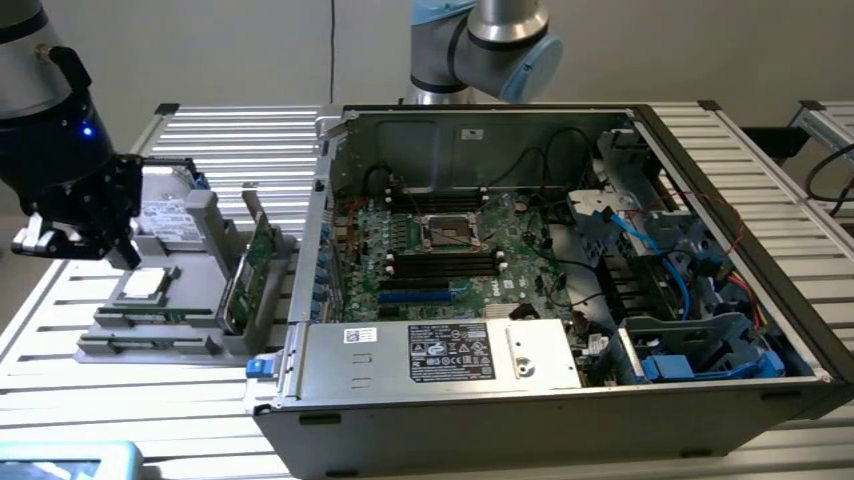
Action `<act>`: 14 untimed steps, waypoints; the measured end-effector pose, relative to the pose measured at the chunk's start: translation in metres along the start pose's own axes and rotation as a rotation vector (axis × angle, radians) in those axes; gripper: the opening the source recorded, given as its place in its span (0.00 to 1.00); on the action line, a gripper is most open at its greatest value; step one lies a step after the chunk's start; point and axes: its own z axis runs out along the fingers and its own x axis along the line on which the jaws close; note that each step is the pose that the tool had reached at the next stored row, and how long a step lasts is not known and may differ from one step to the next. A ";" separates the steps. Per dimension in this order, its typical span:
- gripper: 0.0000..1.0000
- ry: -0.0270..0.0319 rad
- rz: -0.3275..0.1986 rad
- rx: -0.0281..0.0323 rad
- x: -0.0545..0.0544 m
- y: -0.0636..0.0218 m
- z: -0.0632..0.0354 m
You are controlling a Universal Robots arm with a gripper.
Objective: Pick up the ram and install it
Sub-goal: 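Pick up the ram and move it above insertion slot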
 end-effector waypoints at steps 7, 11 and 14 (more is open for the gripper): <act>0.11 0.0028 -0.097 0.0008 0.000 0.0000 0.0002; 0.12 0.0029 -0.097 0.0008 0.000 0.0000 0.0001; 0.24 0.0028 -0.097 0.0008 0.000 0.0000 0.0002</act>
